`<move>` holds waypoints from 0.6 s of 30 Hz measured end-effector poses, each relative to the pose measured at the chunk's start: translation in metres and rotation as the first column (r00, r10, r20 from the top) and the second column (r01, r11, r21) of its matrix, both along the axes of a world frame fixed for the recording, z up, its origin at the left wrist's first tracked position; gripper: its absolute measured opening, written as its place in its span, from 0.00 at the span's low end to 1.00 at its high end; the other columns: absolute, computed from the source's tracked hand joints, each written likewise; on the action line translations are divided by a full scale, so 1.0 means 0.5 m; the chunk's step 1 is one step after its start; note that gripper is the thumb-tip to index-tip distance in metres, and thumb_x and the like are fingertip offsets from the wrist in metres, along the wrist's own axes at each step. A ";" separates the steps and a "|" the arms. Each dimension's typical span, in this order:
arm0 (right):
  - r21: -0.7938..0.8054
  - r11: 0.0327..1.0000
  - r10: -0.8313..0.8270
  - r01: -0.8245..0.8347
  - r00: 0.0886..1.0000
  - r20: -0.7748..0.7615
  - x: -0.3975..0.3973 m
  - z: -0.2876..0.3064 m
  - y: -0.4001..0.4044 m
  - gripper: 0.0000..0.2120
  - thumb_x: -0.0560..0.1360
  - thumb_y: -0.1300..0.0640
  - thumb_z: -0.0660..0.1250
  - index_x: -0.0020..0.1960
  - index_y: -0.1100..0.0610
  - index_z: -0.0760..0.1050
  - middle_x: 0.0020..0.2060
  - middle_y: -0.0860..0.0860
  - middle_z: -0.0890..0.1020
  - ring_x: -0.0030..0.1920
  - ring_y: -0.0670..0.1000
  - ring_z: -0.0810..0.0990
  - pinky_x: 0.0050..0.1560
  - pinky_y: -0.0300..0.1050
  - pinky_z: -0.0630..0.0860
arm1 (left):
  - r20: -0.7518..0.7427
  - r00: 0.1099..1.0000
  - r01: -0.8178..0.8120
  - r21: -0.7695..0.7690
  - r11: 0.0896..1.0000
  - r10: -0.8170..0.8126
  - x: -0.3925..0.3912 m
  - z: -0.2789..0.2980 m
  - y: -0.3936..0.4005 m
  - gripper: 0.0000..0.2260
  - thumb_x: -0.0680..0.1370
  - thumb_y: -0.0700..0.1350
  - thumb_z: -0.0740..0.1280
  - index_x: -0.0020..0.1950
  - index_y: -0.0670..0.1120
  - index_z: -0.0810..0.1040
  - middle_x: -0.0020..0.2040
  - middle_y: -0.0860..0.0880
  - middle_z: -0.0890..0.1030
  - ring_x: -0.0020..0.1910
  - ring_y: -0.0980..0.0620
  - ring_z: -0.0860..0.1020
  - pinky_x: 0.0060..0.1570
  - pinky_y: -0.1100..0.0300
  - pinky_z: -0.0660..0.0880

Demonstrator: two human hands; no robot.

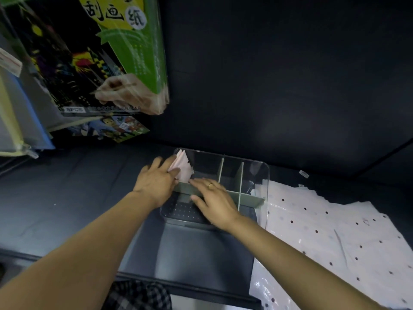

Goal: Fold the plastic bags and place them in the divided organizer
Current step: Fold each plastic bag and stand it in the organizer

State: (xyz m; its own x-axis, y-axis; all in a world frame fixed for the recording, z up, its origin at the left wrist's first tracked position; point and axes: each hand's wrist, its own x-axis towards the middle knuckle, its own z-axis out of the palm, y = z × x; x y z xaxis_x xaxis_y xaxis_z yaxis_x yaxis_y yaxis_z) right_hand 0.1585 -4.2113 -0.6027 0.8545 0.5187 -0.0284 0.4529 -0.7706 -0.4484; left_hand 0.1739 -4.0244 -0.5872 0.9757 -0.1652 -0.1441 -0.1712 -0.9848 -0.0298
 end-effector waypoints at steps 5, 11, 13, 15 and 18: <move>0.059 0.995 -0.079 0.074 0.994 0.077 -0.088 0.018 -0.169 0.18 0.80 0.53 0.58 0.69 0.52 0.69 0.65 0.47 0.74 0.66 0.48 0.68 0.66 0.38 0.60 | 0.030 0.998 0.058 0.028 0.998 -0.058 -0.003 0.016 -0.029 0.19 0.80 0.53 0.56 0.71 0.53 0.66 0.77 0.50 0.49 0.72 0.45 0.54 0.66 0.51 0.60; -0.058 0.961 -0.272 0.272 0.962 0.006 -0.195 0.012 -0.401 0.18 0.79 0.53 0.61 0.69 0.51 0.69 0.63 0.46 0.73 0.64 0.47 0.69 0.60 0.30 0.59 | 0.081 0.977 0.202 -0.043 0.979 -0.198 -0.029 0.031 -0.100 0.17 0.81 0.50 0.57 0.69 0.50 0.70 0.76 0.46 0.57 0.74 0.44 0.54 0.72 0.50 0.51; -0.112 0.947 -0.309 0.301 0.949 -0.062 -0.237 0.000 -0.463 0.21 0.78 0.50 0.62 0.70 0.51 0.67 0.65 0.46 0.72 0.65 0.46 0.68 0.59 0.29 0.59 | 0.163 0.942 0.311 -0.107 0.944 -0.292 -0.049 0.043 -0.144 0.15 0.79 0.46 0.63 0.65 0.45 0.75 0.72 0.42 0.66 0.72 0.41 0.61 0.70 0.46 0.58; -0.164 0.942 -0.315 0.292 0.938 -0.143 -0.284 -0.019 -0.509 0.25 0.76 0.46 0.64 0.71 0.50 0.64 0.67 0.45 0.69 0.67 0.46 0.66 0.62 0.29 0.58 | 0.275 0.872 0.459 -0.169 0.872 -0.406 -0.075 0.048 -0.196 0.11 0.75 0.40 0.70 0.56 0.40 0.81 0.64 0.39 0.75 0.64 0.37 0.72 0.62 0.43 0.70; -0.212 0.948 -0.287 0.237 0.925 -0.247 -0.355 -0.053 -0.557 0.34 0.72 0.40 0.66 0.74 0.47 0.59 0.71 0.42 0.61 0.71 0.43 0.59 0.67 0.30 0.52 | 0.219 0.816 0.578 -0.293 0.761 -0.535 -0.132 0.035 -0.283 0.11 0.78 0.43 0.66 0.59 0.43 0.80 0.63 0.44 0.76 0.62 0.42 0.74 0.58 0.47 0.75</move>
State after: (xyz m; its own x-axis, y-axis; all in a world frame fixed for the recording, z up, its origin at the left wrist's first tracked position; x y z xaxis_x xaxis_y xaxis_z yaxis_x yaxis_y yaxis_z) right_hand -0.0189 -4.4899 -0.6291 0.9055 0.2426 -0.3483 0.1038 -0.9222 -0.3725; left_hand 0.1079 -4.1661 -0.5697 0.7017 -0.7008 0.1282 -0.7089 -0.6690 0.2235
